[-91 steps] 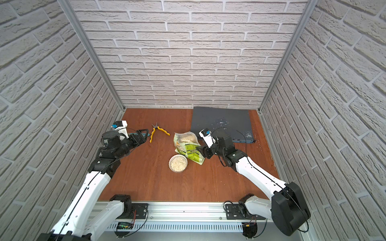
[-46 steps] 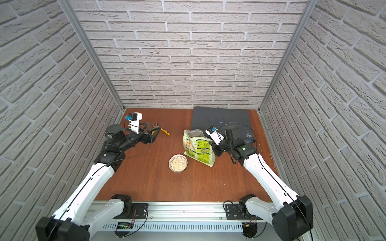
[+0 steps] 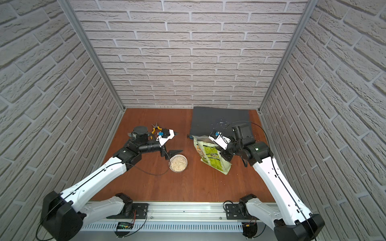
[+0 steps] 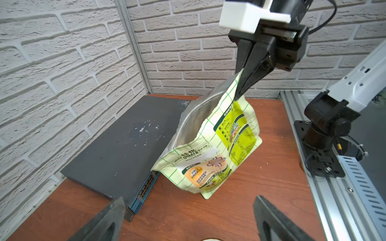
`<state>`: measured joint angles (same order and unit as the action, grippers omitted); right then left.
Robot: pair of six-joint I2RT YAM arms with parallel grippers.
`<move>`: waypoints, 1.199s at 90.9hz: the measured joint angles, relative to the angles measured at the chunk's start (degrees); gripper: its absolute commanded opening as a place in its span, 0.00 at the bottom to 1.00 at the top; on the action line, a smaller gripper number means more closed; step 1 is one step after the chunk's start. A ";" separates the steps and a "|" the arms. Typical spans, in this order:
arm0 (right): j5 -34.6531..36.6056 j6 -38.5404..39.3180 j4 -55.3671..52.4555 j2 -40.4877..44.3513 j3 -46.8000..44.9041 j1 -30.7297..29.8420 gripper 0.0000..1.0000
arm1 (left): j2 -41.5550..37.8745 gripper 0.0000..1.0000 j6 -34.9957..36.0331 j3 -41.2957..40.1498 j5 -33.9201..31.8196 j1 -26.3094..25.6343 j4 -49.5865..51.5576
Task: Pour the oats into the breakfast bowl
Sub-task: Pick up the oats bag from the center of the board, then close the oats bag at the center of the board.
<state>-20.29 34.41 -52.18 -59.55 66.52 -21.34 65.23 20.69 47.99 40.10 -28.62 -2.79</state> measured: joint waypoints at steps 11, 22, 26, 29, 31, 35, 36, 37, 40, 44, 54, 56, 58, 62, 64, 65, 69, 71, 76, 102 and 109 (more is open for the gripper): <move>-2.23 1.90 -1.90 1.14 0.04 0.00 0.03 | 3.69 0.97 1.73 0.81 -0.66 -2.27 -0.26; -3.74 3.13 -2.45 1.33 0.04 -0.02 0.04 | 7.72 0.95 2.75 2.08 -1.29 -3.41 -1.03; -4.07 3.56 -2.78 1.33 0.04 -0.02 0.04 | 8.96 0.96 2.91 2.45 -1.57 -3.50 -1.51; -4.22 3.74 -3.08 1.33 0.04 -0.02 0.04 | 9.86 0.96 3.02 2.60 -1.77 -3.52 -2.08; -4.35 3.80 -3.19 1.33 0.04 -0.02 0.04 | 10.23 0.96 3.06 2.64 -1.79 -3.52 -2.38; -4.48 4.00 -3.32 1.33 0.04 -0.02 0.03 | 11.08 0.94 3.26 2.71 -1.79 -3.58 -2.93; -4.52 4.04 -3.34 1.33 0.04 -0.02 0.04 | 11.28 0.94 3.26 2.71 -1.73 -3.61 -3.06; -4.57 4.07 -3.34 1.33 0.04 -0.02 0.04 | 11.43 0.93 3.32 2.73 -1.70 -3.61 -3.17; -4.70 4.20 -3.34 1.33 0.04 -0.02 0.04 | 12.04 0.91 3.43 2.95 -1.49 -3.61 -3.32; -4.83 4.24 -3.32 1.33 0.04 -0.02 0.04 | 13.11 0.89 3.48 3.50 -0.92 -3.63 -3.34; -5.01 4.46 -3.30 1.33 0.04 -0.02 0.04 | 15.45 0.84 3.61 4.59 2.05 -3.82 -3.37; -4.98 4.48 -3.28 1.33 0.04 -0.02 0.04 | 15.78 0.81 3.65 4.63 2.71 -3.85 -3.37; -4.98 4.48 -3.23 1.33 0.04 -0.02 0.04 | 16.06 0.79 3.76 4.63 3.39 -3.89 -3.32; -4.94 4.46 -3.10 1.33 0.04 -0.02 0.03 | 16.70 0.74 3.72 4.63 4.63 -4.00 -3.13; -4.94 4.46 -3.06 1.33 0.04 -0.02 0.04 | 16.98 0.72 3.69 4.63 5.11 -4.04 -3.02; -4.94 4.46 -3.06 1.33 0.04 -0.02 0.03 | 17.16 0.70 3.80 4.63 5.35 -4.04 -2.93; -4.92 4.46 -3.04 1.33 0.04 -0.02 0.04 | 17.62 0.64 3.80 4.63 5.88 -4.04 -2.64; -4.90 4.46 -3.04 1.33 0.04 -0.02 0.04 | 17.79 0.61 3.89 4.66 6.12 -4.04 -2.49; -4.87 4.42 -2.89 1.33 0.04 -0.02 0.04 | 18.16 0.48 3.87 4.85 6.78 -4.04 -1.86; -2.64 3.04 -0.83 1.03 -0.72 -0.02 0.04 | 17.70 0.01 3.80 5.97 6.12 -4.04 0.17; -1.88 1.99 1.05 0.90 -1.40 -0.02 0.04 | 14.86 0.00 3.48 3.85 3.93 -4.04 0.07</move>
<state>-22.17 36.40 -51.13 -58.65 65.12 -21.37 80.09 24.16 51.83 44.03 -32.67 -2.72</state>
